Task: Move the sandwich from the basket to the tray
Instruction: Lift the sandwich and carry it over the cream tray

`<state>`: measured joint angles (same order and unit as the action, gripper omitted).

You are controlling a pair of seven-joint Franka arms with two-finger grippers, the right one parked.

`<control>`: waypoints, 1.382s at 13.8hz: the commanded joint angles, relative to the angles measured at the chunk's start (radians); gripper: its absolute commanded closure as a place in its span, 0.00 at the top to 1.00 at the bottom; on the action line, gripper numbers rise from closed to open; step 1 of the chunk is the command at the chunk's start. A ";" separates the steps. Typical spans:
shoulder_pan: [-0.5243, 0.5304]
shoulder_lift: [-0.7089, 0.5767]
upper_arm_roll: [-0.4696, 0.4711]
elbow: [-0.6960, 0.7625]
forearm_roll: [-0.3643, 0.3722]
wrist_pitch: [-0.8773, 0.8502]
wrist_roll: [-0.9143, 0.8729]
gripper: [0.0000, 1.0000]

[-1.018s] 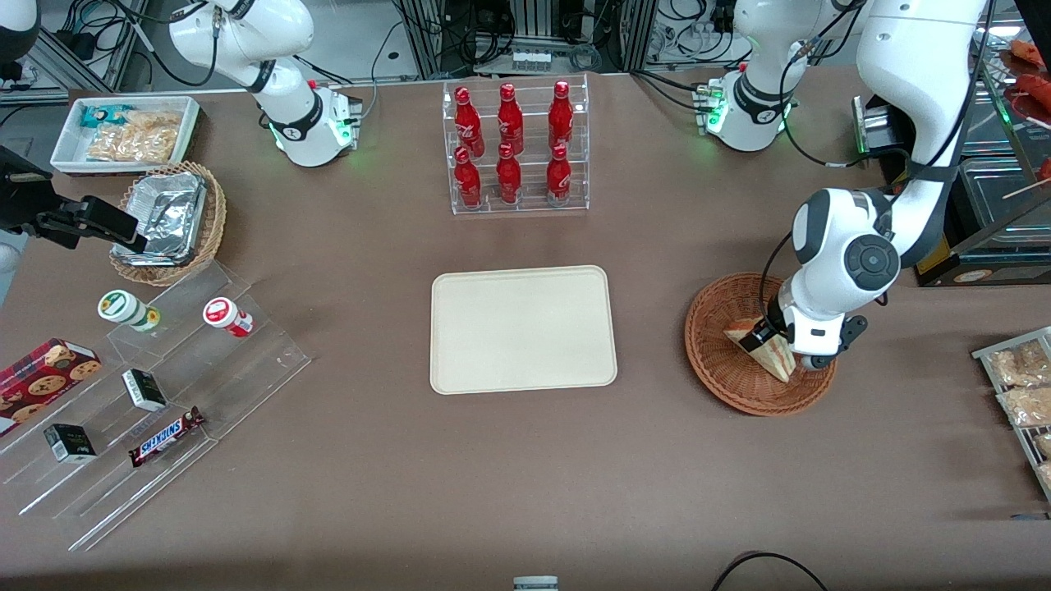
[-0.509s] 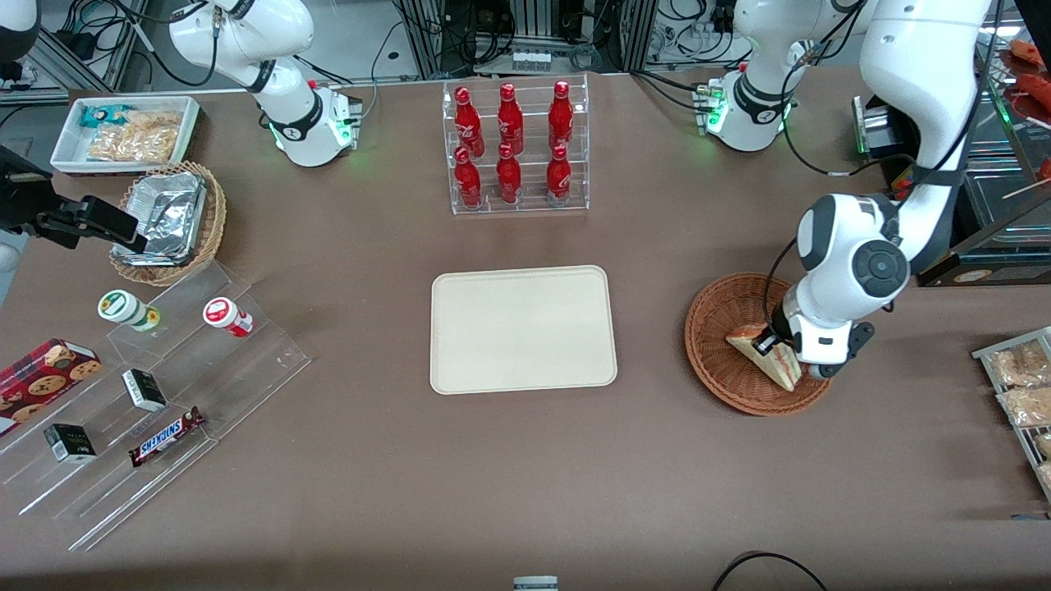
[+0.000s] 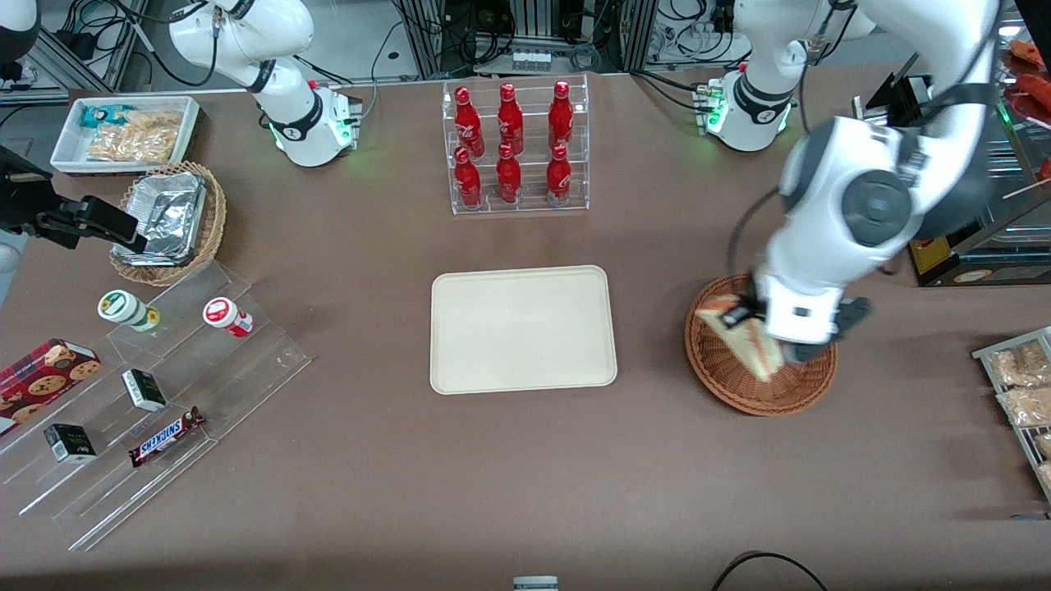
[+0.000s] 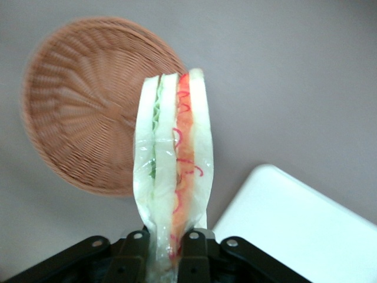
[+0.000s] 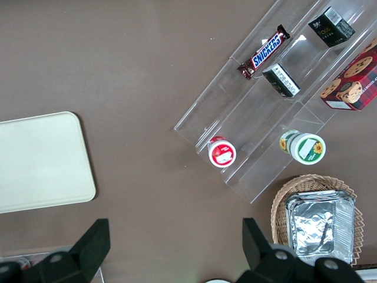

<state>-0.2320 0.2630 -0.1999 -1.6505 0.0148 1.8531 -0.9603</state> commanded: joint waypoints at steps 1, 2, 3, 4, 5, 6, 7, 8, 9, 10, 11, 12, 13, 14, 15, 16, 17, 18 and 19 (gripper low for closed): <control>-0.145 0.123 0.008 0.084 0.002 -0.006 -0.047 0.07; -0.186 0.157 0.008 0.104 0.007 0.026 -0.028 0.09; -0.216 0.180 0.008 0.107 0.010 0.066 0.010 0.11; -0.260 0.199 0.008 0.109 0.004 0.093 0.037 0.10; -0.298 0.234 0.008 0.115 0.004 0.106 0.037 0.09; -0.334 0.258 0.008 0.129 0.008 0.124 0.040 0.09; -0.367 0.281 0.008 0.133 0.011 0.139 0.049 0.09; -0.386 0.300 0.010 0.136 0.013 0.159 0.055 0.09; -0.404 0.320 0.010 0.141 0.014 0.205 0.086 0.09; -0.423 0.349 0.010 0.143 0.014 0.251 0.118 0.09; -0.447 0.373 0.011 0.147 0.016 0.288 0.123 0.10; -0.458 0.399 0.011 0.150 0.019 0.311 0.124 0.10; -0.463 0.418 0.011 0.150 0.027 0.330 0.124 0.10; -0.467 0.432 0.011 0.150 0.043 0.356 0.117 0.10; -0.471 0.447 0.011 0.150 0.047 0.389 0.112 0.10; -0.489 0.459 0.013 0.150 0.048 0.403 0.110 0.10; -0.494 0.470 0.014 0.150 0.048 0.403 0.110 0.10; -0.494 0.475 0.014 0.150 0.048 0.403 0.109 0.11; -0.494 0.479 0.016 0.150 0.051 0.403 0.109 0.11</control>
<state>-0.7054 0.7237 -0.2024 -1.5347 0.0525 2.2586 -0.8538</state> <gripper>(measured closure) 0.850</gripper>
